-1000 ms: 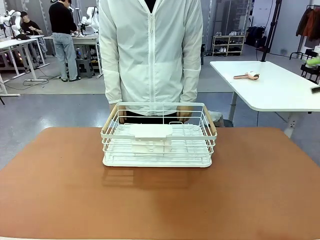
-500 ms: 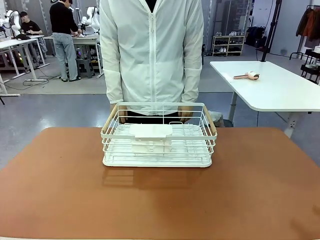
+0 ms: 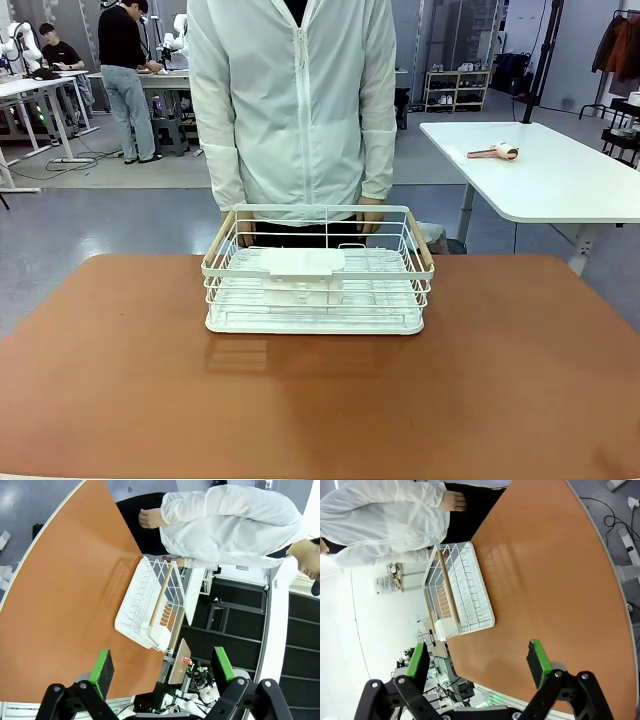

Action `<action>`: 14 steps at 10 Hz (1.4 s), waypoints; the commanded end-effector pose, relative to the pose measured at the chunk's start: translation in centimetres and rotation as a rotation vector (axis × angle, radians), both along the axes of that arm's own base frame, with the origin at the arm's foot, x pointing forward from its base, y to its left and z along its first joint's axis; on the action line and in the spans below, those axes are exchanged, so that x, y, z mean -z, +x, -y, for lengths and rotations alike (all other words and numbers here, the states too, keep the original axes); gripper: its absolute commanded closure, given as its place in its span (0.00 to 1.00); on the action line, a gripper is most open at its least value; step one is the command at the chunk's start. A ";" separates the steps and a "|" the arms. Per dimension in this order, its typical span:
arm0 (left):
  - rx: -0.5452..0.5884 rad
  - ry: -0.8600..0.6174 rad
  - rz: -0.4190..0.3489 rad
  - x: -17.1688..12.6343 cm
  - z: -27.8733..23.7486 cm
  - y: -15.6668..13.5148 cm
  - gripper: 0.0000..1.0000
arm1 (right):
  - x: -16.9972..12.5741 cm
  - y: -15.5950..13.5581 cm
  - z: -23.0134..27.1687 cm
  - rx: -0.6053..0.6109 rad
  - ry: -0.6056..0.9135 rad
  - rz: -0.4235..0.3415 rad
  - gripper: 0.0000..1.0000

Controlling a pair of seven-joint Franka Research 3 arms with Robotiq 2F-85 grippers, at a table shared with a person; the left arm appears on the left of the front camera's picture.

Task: Clean the table.
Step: Pick up the Lint Roller when the human hands it over.

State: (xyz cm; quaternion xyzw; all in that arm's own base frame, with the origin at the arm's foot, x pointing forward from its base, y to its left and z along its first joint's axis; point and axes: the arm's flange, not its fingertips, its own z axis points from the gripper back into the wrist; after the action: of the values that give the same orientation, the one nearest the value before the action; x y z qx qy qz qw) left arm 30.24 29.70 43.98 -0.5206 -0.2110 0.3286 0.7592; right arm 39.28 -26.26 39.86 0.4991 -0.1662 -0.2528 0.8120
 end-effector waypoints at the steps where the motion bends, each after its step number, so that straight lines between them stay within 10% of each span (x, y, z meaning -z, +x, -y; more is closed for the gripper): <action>1: 0.014 -0.001 0.013 -0.2 -0.3 -0.1 0.00 | -0.3 -0.1 -0.4 -0.013 0.002 0.008 0.00; 14: 0.014 -0.001 0.013 -0.2 -0.3 -0.1 0.00 | -0.3 -0.1 -0.4 -0.013 0.002 0.008 0.00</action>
State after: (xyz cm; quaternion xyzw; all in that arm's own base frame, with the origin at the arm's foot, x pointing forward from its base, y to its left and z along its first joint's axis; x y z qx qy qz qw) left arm 30.33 29.57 44.03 -0.5197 -0.2099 0.3274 0.7607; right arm 39.47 -25.95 39.85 0.4993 -0.1641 -0.2499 0.8132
